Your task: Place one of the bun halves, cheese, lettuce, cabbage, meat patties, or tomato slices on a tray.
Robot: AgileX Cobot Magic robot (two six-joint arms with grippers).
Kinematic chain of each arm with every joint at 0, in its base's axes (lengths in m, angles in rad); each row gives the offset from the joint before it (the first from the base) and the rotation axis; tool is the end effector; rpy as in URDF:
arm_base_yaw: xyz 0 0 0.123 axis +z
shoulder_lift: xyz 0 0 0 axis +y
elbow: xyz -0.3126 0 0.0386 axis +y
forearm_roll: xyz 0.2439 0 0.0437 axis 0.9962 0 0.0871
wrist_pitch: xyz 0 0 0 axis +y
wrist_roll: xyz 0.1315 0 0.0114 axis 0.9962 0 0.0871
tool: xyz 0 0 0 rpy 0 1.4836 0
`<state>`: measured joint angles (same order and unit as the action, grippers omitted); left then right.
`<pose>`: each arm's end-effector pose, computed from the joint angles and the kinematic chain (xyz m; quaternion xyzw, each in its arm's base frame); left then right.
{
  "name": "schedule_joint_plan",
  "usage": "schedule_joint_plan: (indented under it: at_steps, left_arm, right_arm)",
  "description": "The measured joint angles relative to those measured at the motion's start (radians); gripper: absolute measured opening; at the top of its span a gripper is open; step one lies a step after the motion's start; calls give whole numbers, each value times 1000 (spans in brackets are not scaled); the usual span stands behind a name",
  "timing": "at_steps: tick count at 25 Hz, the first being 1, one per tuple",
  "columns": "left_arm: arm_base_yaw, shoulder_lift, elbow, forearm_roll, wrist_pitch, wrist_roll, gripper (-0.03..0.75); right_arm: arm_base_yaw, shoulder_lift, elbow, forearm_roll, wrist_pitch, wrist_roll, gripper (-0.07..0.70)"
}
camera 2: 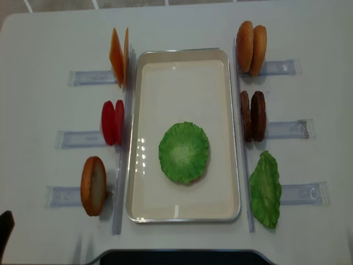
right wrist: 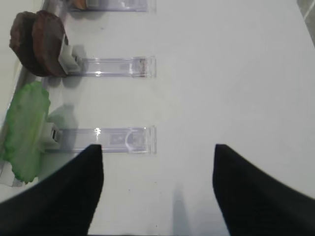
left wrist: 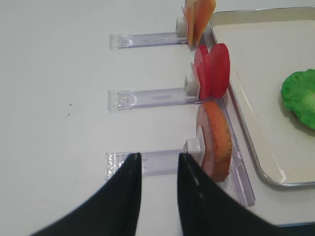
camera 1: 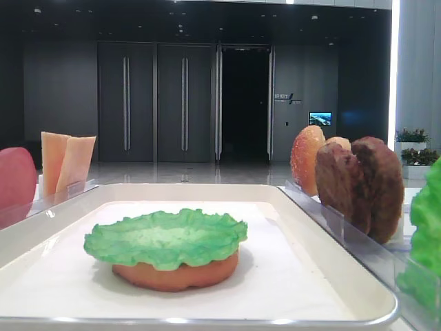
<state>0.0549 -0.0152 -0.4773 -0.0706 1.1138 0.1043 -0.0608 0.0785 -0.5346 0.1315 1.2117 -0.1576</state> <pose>-0.0050 -0.0086 0.2436 0.0236 0.8678 0.0043 0.4964 -0.0049 0.0165 0.2517 -0.0495 0.8966 0.0176 0.4396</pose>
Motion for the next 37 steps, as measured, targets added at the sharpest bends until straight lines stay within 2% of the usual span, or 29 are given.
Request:
schedule_joint_plan:
  at_steps: [4,9,22,25,28,31,37]
  left_arm:
    - [0,0,0,0,0,0,184]
    - [0,0,0,0,0,0,183]
    - [0,-1,0,0,0,0,187]
    - [0,-1,0,0,0,0,265]
    - [0,-1,0,0,0,0,462]
    - [0,-1,0,0,0,0,602]
    - [0,-1,0,0,0,0,646]
  right_arm:
    - [0,-78,13,2,-20,-9,482]
    - [0,-86,28,5,-47,-27,482]
    - [14,-86,34,5,-60,-34,482]
    - [14,-86,34,5,-62,-34,482]
    - [14,-86,34,5,-63,-34,481]
    - [14,-86,34,5,-63,-34,481]
    - [14,-86,34,5,-63,-34,481]
